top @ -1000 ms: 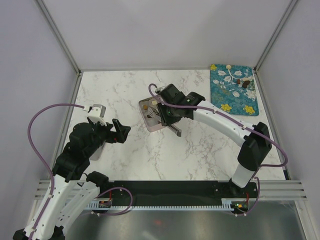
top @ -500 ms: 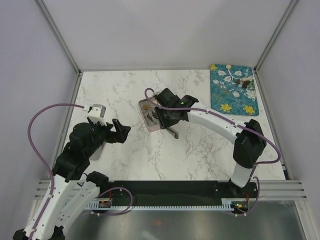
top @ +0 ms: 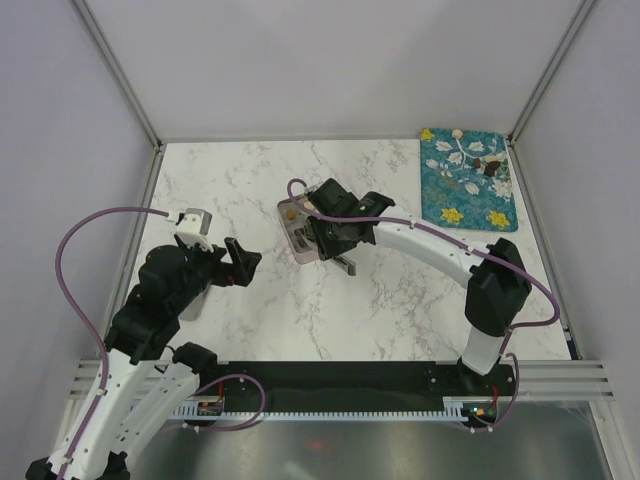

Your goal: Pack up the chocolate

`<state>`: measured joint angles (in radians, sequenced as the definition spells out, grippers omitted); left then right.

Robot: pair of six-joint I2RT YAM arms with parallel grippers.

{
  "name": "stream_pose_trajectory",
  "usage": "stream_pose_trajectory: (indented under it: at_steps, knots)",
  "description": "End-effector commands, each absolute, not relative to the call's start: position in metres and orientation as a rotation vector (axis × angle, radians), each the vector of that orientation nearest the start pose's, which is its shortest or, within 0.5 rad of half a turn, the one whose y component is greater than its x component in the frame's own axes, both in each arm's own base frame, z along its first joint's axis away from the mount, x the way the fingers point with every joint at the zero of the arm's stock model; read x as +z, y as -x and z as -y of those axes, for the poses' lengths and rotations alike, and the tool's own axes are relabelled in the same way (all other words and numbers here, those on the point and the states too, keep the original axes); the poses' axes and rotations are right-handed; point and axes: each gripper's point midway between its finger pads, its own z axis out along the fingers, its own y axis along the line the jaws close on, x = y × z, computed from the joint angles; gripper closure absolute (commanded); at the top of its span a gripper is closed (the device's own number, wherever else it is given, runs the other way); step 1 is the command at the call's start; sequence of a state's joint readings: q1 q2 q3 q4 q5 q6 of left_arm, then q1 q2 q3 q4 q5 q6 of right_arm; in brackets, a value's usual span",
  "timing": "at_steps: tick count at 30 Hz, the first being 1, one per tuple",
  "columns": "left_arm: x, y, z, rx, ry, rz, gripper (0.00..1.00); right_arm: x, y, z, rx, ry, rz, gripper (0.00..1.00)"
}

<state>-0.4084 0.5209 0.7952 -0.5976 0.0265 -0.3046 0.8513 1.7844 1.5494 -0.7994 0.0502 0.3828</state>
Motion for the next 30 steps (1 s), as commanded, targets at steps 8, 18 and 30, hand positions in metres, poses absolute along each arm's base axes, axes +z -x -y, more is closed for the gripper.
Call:
stream_pose_trajectory:
  at_steps: [8, 18, 30]
  knots:
    - [0.256, -0.211, 0.107, -0.49, -0.124, -1.906, 0.0, 0.145, -0.281, -0.333, 0.375, 0.573, -2.534, 0.54]
    - [0.257, -0.21, 0.107, -0.491, -0.127, -1.903, 0.0, 0.188, -0.29, -0.324, 0.346, 0.545, -2.446, 0.53]
    - [0.255, -0.21, 0.109, -0.499, -0.134, -1.91, 0.0, 0.22, -0.334, -0.218, 0.133, 0.3, -2.399, 0.53]
